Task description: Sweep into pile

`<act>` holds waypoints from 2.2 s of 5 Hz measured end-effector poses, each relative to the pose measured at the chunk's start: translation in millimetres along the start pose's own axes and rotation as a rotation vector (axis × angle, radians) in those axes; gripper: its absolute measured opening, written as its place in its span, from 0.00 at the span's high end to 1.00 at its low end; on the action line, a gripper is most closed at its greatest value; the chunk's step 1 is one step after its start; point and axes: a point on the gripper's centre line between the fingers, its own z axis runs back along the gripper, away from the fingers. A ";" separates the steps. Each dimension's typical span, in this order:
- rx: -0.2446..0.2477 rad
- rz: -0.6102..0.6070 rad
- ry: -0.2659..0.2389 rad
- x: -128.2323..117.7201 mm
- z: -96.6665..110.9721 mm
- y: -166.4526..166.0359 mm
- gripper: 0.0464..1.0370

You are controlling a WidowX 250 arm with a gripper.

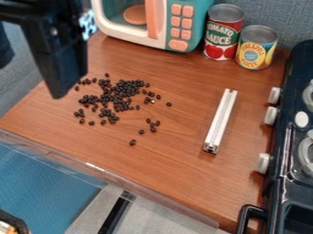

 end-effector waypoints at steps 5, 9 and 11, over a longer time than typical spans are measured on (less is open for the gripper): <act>-0.072 0.175 -0.030 77.3 -67.6 0.4 0.04; -0.007 0.172 -0.020 149.5 -151.5 -33.6 0.04; 0.035 0.198 -0.012 180.4 -189.3 -48.9 0.04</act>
